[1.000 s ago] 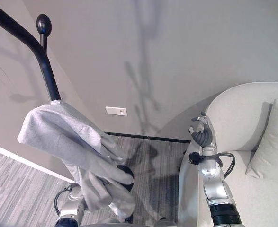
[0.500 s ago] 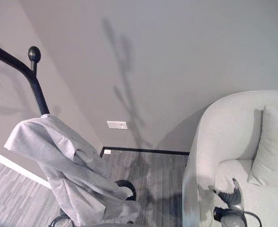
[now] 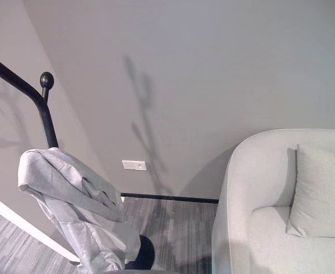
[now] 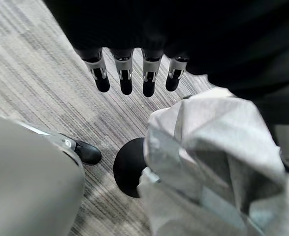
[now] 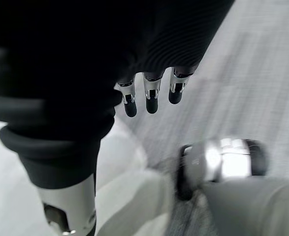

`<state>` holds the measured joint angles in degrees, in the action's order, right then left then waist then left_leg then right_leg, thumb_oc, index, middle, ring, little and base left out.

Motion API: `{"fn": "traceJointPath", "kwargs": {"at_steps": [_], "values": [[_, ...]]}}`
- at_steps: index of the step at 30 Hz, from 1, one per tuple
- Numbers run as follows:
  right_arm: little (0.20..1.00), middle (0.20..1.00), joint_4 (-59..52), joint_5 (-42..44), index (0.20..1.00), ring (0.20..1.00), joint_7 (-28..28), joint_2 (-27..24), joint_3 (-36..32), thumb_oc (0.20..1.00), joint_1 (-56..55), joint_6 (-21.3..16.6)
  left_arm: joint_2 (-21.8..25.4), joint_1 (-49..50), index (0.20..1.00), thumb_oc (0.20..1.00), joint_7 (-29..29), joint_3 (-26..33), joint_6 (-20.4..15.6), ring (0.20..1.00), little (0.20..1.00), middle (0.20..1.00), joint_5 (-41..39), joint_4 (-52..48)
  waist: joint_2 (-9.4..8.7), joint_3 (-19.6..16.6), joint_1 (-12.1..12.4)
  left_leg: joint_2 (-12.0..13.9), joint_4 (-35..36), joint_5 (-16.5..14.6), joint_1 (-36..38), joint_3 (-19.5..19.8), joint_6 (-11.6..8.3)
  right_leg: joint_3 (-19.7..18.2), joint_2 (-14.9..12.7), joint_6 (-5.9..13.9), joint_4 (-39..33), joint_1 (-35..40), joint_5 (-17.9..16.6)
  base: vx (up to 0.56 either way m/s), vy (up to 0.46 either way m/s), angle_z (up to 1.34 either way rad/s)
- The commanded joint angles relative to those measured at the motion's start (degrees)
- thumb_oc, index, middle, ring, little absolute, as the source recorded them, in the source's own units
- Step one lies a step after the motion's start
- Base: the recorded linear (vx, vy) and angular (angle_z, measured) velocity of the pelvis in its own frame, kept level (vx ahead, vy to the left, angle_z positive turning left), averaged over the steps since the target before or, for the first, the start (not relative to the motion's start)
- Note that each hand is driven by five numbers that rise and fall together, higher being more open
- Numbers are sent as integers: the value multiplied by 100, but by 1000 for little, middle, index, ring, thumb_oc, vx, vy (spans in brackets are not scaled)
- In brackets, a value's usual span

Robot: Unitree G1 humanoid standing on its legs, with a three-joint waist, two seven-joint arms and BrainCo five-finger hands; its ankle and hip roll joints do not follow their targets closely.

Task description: Hang the clothes on the sofa on the clothes rack.

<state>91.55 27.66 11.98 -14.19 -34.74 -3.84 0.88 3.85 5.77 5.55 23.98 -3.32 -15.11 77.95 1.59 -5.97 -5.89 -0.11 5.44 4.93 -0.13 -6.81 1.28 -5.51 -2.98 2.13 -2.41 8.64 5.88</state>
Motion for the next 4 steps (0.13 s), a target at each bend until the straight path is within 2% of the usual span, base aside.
{"fn": "traceJointPath", "kwargs": {"at_steps": [1,4], "values": [[1000,1000,232,181,1000,1000,-72,-332,-140,1000,316,-11,-287,-66,1000,1000,17,-243,55,1000,1000,1000,31,69,135,-7,85,391,-44,-588,366,482,-415,201,-223,-7,-229,-381,-1082,0,0,0],[1000,1000,280,243,1000,1000,-36,-387,-107,1000,422,-17,-304,-131,1000,1000,10,-404,68,1000,1000,1000,46,160,147,-7,73,398,-44,-594,395,478,-417,202,-211,-13,-221,-354,-1081,0,0,0]]}}
